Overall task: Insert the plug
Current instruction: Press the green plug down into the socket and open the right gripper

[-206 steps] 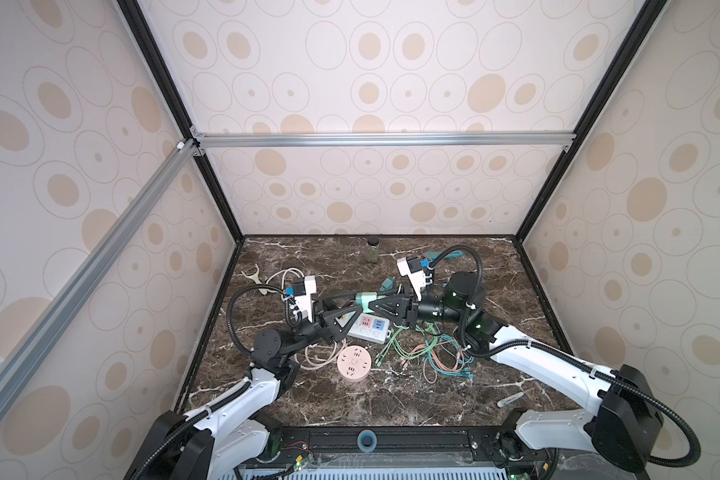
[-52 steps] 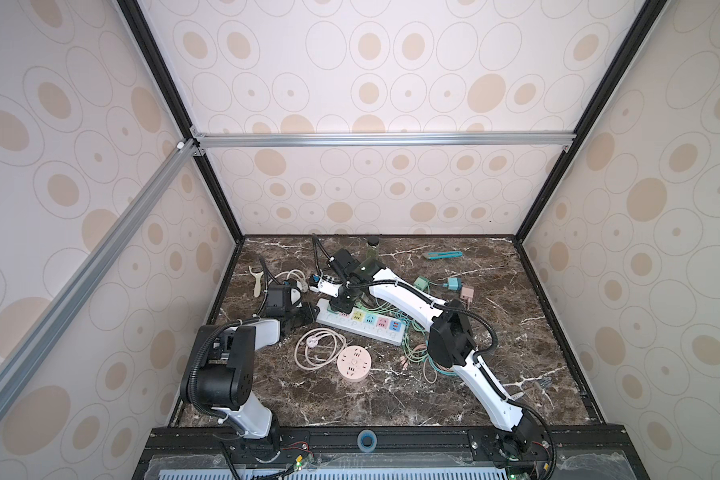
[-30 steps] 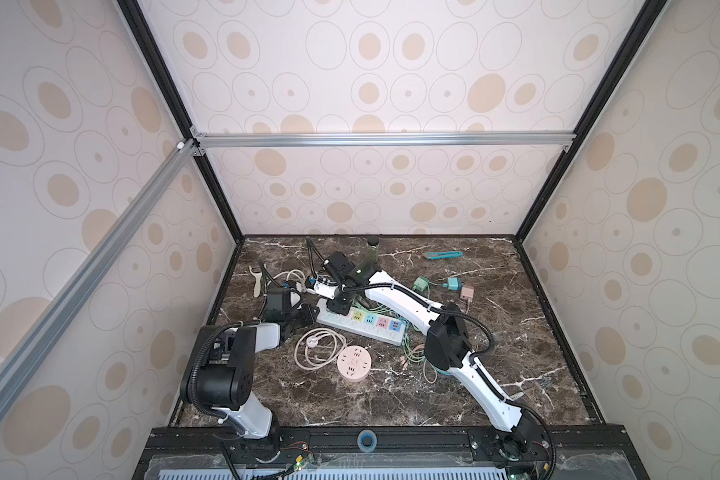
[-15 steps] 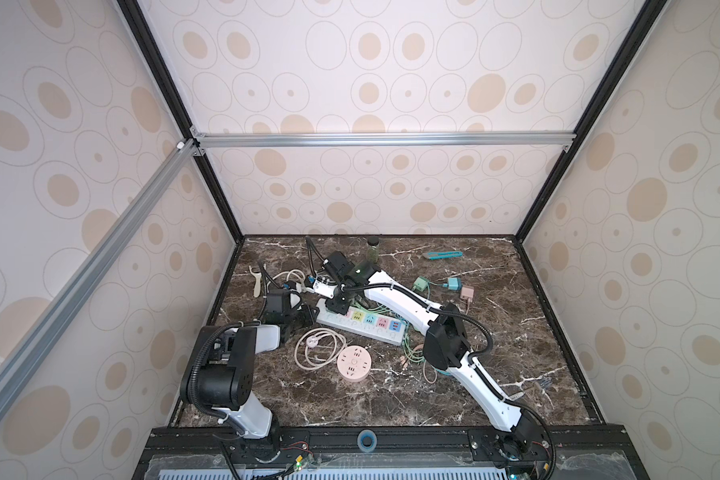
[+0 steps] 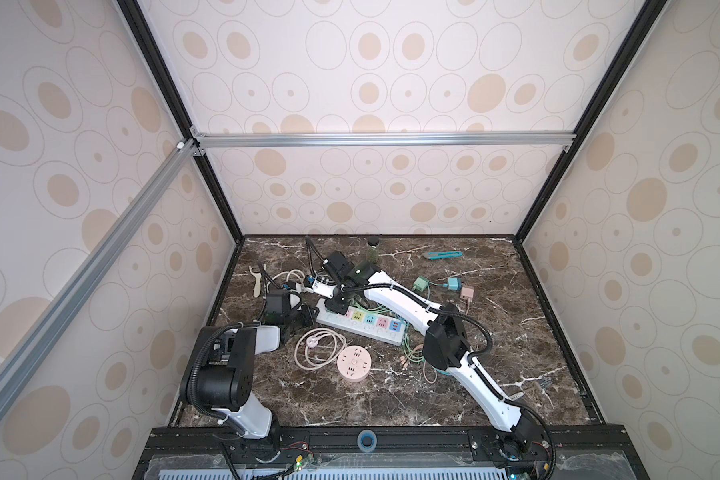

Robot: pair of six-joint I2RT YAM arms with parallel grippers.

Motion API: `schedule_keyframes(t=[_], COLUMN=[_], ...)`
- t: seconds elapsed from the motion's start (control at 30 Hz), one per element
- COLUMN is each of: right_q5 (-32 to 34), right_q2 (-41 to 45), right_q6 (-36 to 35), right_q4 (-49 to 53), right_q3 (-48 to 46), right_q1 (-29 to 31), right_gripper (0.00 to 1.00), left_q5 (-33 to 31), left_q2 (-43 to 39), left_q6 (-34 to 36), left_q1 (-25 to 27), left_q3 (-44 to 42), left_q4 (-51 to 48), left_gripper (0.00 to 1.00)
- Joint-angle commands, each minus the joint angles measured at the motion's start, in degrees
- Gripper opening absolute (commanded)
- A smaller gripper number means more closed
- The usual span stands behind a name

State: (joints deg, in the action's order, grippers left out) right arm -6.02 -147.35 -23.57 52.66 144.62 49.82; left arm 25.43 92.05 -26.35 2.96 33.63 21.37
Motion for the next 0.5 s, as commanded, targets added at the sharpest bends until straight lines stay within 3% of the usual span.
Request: schedule_keyframes(t=[0.0, 0.47], right_q5=[1.1, 1.5], right_q2=[-5.5, -2.9], right_q6=[-1.4, -1.3], right_q4=[-2.1, -5.4], right_q3=[-2.4, -9.2], right_q1=[0.0, 0.0], right_gripper=[0.0, 0.0], left_q5=[2.8, 1.8], left_q2=[-1.4, -2.9], left_q6=[-0.6, -1.5], left_q1=[1.1, 1.2], left_q3=[-0.6, -1.1], left_q4=[-0.8, -0.4], left_gripper=[0.26, 0.26])
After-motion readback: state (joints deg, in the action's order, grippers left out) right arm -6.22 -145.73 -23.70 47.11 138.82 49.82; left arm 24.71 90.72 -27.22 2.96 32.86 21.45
